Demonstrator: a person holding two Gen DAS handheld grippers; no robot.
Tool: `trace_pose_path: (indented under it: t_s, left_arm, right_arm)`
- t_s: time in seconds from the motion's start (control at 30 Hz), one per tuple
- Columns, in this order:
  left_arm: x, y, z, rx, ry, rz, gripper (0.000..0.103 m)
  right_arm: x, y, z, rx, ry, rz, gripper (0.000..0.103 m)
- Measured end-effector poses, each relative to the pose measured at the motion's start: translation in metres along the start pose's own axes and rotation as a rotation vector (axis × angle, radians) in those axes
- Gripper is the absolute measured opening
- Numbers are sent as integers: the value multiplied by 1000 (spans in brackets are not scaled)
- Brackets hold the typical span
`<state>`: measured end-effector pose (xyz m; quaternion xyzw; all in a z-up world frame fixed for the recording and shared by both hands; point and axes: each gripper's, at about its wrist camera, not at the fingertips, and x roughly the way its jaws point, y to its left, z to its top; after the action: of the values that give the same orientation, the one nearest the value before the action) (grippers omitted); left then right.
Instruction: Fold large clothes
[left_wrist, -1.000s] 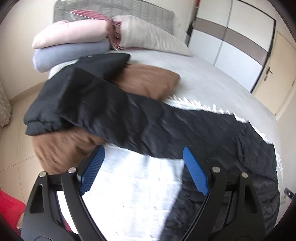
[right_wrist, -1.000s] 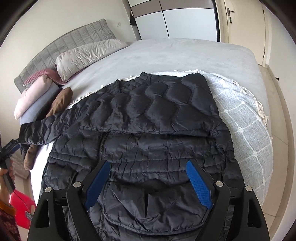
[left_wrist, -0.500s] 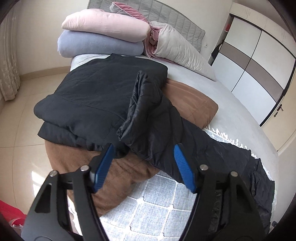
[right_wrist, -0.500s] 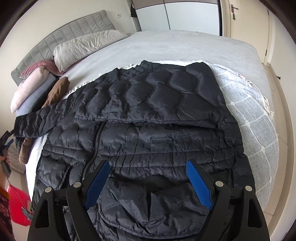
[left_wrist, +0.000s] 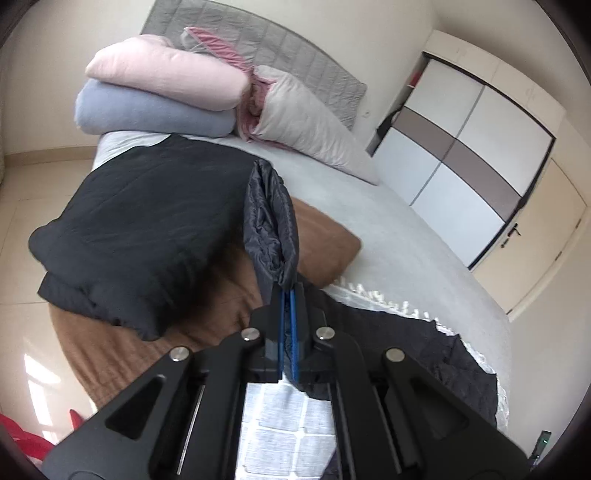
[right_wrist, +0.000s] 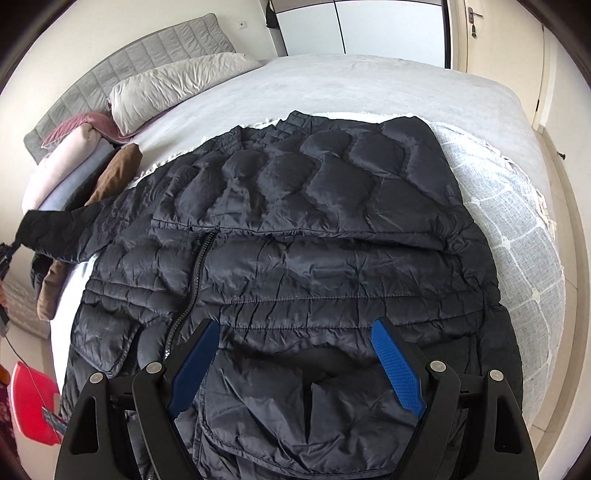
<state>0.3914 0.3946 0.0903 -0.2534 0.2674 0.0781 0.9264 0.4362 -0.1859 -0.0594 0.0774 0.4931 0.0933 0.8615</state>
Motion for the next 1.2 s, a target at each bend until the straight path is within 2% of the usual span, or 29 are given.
trace_pose_path:
  t_s: [0.13,0.3,0.47,0.57,0.77,0.9,1.13,1.17,1.2]
  left_arm:
    - [-23,-67,11,65,-29,-121,3]
    - [-36,-150,12,117,-21,-262,3]
    - [-27,-237,-6,189,29,-372,3]
    - [-14,-286,-32,235,84,-425,3]
    - [31,-358,-107,309,221,-485,3]
    - [70,-384,-164,336,335,-492,3]
    - [132,-388,-249,381,521,-442,3]
    - [141,-385,-260,385,567,-431,5]
    - [147,-382,-268,388,610,-421,13]
  right_arm:
    - [-3,-1,1,11,-8,16,86]
    - [-7,-3,2,31,-19,37,86]
    - [-9,-8,2,46,-21,52,86]
    - [-10,-14,3,64,-23,56,86]
    - [-12,-31,3,108,-33,66,86]
    - [-10,-43,2,141,-33,64,86]
    - [-4,-57,1,181,-26,58,86]
    - [-3,-57,1,181,-25,55,86]
    - [-2,-58,0,181,-24,53,86]
